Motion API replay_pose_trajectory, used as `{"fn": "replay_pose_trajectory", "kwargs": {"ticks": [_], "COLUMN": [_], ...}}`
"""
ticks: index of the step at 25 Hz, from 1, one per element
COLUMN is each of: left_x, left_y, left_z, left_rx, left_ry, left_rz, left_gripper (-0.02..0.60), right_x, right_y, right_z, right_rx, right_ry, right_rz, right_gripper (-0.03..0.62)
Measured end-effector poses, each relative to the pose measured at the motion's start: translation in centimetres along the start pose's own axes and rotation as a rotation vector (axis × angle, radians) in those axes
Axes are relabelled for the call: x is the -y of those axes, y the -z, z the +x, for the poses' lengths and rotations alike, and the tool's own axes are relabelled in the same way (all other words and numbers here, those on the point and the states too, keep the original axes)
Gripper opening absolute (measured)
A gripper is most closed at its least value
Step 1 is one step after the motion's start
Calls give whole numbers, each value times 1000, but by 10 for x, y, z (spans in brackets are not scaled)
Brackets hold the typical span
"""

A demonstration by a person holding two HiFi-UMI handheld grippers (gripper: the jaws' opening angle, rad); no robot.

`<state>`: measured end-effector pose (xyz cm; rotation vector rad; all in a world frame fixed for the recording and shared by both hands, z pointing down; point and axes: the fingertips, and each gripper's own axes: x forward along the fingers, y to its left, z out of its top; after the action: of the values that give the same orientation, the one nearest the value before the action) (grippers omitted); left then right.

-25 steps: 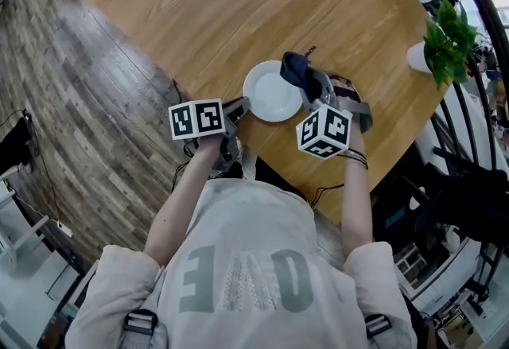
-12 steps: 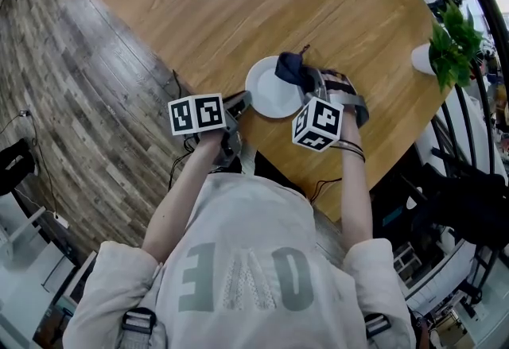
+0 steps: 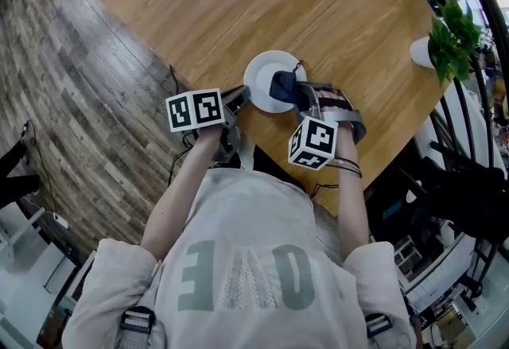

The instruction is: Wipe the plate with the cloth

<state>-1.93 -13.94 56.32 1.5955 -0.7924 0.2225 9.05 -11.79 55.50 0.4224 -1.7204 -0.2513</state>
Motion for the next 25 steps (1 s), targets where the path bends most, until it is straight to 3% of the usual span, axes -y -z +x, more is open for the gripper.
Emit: {"fn": "replay_pose_trajectory", "kwargs": {"ticks": [13,21,25], "left_x": [1,1,2], "left_y": [3,2,2], "left_z": [1,1,2], "left_rx": [-3,-13,-12], "left_ry": [7,2,2], "left_rz": [2,10,15], "left_gripper": [31,31,31], "right_x": [-36,45,72], "right_y": [-1,-14,-18], "right_z": [-21,-6,15], "right_rx": [7,38,30], "right_ry": [-64,65,70], "right_rz": [50,54,43], "right_gripper": [57,57,57]}}
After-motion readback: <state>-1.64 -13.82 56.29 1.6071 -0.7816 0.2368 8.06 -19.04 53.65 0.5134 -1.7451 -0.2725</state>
